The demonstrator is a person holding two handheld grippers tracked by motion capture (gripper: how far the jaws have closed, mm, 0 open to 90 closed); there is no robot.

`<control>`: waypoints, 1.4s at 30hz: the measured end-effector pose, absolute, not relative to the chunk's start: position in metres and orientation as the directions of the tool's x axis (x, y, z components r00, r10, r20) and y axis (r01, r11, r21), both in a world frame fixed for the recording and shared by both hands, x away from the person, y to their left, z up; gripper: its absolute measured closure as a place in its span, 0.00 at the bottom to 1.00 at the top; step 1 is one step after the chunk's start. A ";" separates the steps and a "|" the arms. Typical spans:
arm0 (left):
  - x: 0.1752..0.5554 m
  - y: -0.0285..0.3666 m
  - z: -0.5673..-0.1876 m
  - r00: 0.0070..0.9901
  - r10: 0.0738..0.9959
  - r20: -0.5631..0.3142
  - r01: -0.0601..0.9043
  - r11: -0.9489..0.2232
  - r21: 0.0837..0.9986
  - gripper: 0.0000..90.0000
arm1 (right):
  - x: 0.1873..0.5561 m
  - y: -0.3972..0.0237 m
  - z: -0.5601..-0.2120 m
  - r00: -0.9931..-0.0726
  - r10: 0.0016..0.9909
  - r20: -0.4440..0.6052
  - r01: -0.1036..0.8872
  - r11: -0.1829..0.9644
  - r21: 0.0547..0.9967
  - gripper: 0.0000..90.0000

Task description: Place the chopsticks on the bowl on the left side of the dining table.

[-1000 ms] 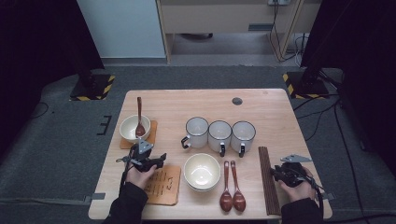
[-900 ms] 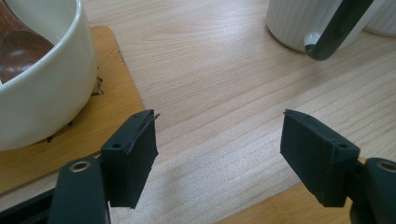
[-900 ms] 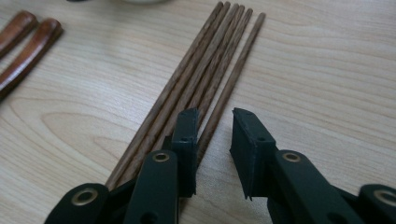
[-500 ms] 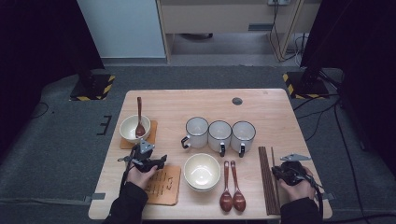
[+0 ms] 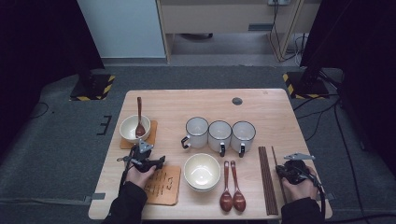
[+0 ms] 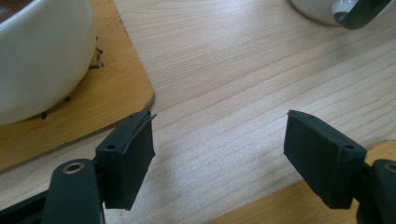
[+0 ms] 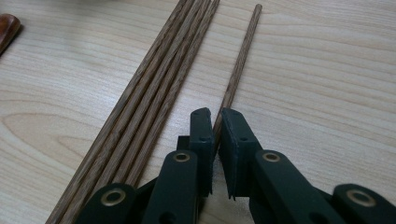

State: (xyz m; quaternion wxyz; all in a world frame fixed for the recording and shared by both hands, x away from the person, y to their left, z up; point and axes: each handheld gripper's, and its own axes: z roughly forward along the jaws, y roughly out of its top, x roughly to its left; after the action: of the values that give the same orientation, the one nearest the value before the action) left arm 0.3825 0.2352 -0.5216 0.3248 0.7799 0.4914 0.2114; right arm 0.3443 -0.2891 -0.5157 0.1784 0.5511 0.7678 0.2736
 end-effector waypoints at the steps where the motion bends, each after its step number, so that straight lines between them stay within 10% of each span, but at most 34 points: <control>1: 0.383 0.235 -0.522 0.427 0.904 0.011 0.631 -0.306 0.713 0.26 | 0.345 -0.289 -0.516 -0.327 0.945 0.027 0.749 0.242 0.617 0.92; 42: 0.386 0.238 -0.529 0.417 0.909 0.012 0.653 -0.309 0.692 0.25 | 0.336 -0.300 -0.515 -0.351 0.936 0.022 0.719 0.255 0.647 0.86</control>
State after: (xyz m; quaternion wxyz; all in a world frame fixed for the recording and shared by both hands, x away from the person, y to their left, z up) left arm 0.3860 0.2378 -0.5289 0.3107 0.7824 0.4989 0.2061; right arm 0.3363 -0.3000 -0.5147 0.1877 0.5378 0.7695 0.2889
